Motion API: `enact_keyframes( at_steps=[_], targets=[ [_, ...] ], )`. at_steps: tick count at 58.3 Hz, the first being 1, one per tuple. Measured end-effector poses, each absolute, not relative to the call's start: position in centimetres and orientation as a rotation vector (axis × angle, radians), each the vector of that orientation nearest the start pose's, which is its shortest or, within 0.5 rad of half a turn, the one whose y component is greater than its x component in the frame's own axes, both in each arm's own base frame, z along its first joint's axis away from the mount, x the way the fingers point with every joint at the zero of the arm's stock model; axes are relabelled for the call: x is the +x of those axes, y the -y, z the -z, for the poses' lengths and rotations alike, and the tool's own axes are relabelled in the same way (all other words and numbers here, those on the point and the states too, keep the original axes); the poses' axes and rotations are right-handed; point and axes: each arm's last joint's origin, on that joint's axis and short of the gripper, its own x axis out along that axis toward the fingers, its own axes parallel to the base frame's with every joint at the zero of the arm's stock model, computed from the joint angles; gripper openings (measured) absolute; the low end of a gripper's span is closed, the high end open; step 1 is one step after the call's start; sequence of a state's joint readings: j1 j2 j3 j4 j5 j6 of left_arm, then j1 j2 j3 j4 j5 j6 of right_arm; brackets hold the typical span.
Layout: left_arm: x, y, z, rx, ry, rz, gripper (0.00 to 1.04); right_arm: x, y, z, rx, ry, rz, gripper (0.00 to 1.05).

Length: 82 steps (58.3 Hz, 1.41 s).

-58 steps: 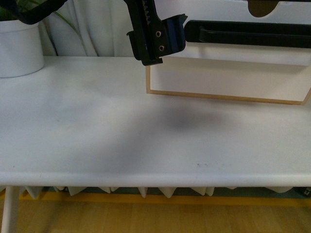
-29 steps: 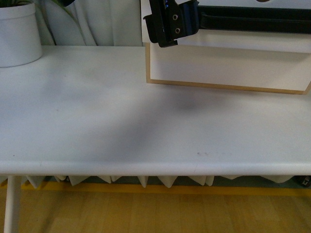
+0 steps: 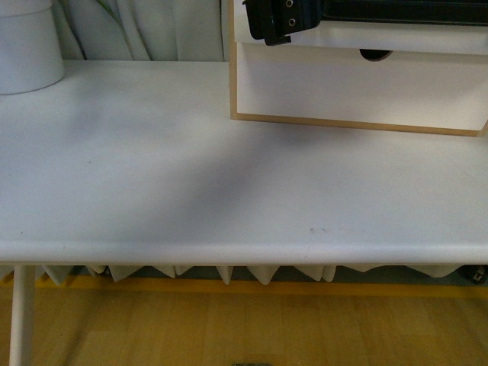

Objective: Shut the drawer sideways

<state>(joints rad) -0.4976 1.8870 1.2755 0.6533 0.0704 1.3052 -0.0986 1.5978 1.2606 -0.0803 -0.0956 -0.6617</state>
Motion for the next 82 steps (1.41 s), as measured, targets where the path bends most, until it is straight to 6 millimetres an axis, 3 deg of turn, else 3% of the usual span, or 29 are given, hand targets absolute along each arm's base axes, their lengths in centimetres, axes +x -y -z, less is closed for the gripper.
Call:
enact_keyframes(
  at_steps=[34,59,69,82],
  targets=[
    [41.2,23.4,-26.6,1.258,0.43,0.416,0.98,38.5,4.3,-30.0,-0.585,-0.36,-0.042,0.95],
    [41.5,23.6,-26.6,1.258,0.431,0.414,0.98,38.7,4.3,-29.9,-0.558,-0.365,-0.045,0.95],
    [40.1,22.3,-26.1,1.252,0.425,0.402,0.98,37.4,3.9,-29.9,-0.543,-0.378,-0.1,0.95],
    [36.6,18.7,-25.3,1.205,0.409,0.368,0.98,32.9,3.1,-31.0,-0.534,-0.323,-0.122,0.95]
  ],
)
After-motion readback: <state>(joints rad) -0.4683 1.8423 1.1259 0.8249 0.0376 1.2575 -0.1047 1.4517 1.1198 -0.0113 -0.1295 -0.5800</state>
